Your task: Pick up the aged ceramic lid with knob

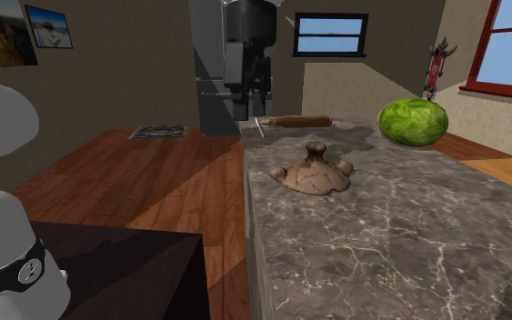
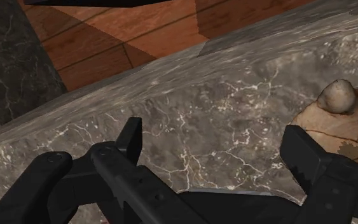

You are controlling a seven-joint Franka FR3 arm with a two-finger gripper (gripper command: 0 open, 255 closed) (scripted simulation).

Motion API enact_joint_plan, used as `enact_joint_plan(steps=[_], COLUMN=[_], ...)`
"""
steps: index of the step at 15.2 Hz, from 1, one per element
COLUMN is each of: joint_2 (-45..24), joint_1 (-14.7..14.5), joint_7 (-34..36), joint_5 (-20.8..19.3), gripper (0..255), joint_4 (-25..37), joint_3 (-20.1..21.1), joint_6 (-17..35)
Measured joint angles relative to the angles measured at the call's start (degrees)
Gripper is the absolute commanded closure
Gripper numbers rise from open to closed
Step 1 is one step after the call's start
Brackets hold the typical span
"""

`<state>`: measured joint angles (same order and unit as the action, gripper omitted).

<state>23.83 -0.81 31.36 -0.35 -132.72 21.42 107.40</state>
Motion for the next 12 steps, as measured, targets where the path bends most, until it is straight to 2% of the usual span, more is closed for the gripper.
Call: enact_joint_plan(steps=[5, 9, 12], joint_2=[-9.26, -19.25, -26.53], joint_1=[0.20, 0.30, -1.07], joint_7=[8.27, 15.46, 21.48], joint_5=[-3.39, -9.00, -13.85], gripper=[0, 0, 0], joint_4=[5.66, 13.42, 18.83], joint_3=[5.46, 9.01, 11.01], joint_6=[3.50, 4.46, 4.66])
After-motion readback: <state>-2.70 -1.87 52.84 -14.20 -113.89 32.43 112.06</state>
